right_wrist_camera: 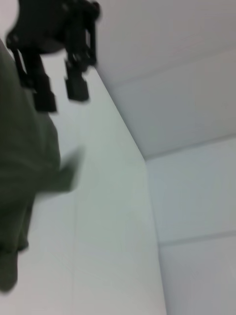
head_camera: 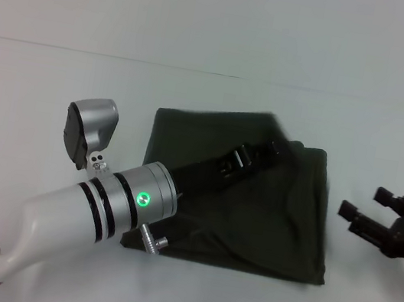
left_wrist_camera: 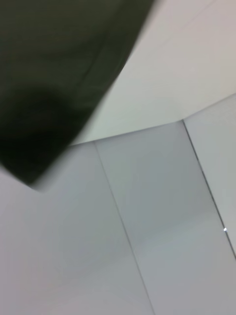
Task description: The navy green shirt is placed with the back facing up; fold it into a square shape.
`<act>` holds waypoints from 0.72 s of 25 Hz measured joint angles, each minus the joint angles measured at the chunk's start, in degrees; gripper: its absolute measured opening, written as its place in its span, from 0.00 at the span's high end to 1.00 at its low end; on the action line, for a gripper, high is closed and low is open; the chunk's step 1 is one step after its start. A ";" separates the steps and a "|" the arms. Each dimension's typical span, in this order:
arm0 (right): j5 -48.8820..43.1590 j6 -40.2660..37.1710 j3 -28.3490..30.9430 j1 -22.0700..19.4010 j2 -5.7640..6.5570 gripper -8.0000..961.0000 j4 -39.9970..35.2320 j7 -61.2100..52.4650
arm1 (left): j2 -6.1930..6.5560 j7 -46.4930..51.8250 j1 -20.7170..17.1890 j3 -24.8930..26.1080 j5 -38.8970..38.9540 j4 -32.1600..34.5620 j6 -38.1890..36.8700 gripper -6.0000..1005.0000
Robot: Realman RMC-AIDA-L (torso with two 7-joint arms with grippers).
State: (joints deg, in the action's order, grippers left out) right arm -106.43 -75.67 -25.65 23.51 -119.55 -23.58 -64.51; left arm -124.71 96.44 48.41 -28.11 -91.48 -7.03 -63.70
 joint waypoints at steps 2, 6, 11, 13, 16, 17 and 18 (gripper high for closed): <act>0.00 -0.03 2.28 -0.60 -0.03 0.02 0.00 0.00 | 0.00 -0.20 -0.08 0.44 -0.11 -0.20 0.69 0.71; 0.00 -0.26 8.08 -1.99 -0.07 0.02 0.40 -0.31 | 0.01 0.07 -1.61 0.60 -0.14 1.44 -0.49 0.47; -0.18 -2.72 10.63 -2.81 0.07 0.02 0.15 -1.86 | 0.19 -0.01 -5.38 -0.75 -0.29 6.53 -5.92 0.38; -0.73 -4.56 9.39 -2.35 0.43 0.02 -0.10 -2.87 | 0.36 -0.21 -7.71 -3.53 -0.34 10.72 -8.25 0.34; -1.46 -7.28 4.91 -1.19 0.99 0.02 -0.24 -3.74 | 0.67 -0.84 -11.81 -9.80 -0.37 18.72 -11.29 0.27; -1.65 -8.63 2.74 -0.71 1.11 0.02 -0.46 -3.06 | 0.81 -1.45 -13.32 -11.88 -0.38 21.51 -12.34 0.23; -1.82 -10.13 0.39 -0.20 1.13 0.02 -0.86 -1.56 | 1.06 -2.47 -15.10 -14.07 -0.38 24.52 -13.73 0.20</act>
State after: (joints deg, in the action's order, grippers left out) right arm -108.25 -85.80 -25.26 23.31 -118.41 -24.45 -66.07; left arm -123.64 93.97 33.31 -42.18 -91.87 17.49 -77.43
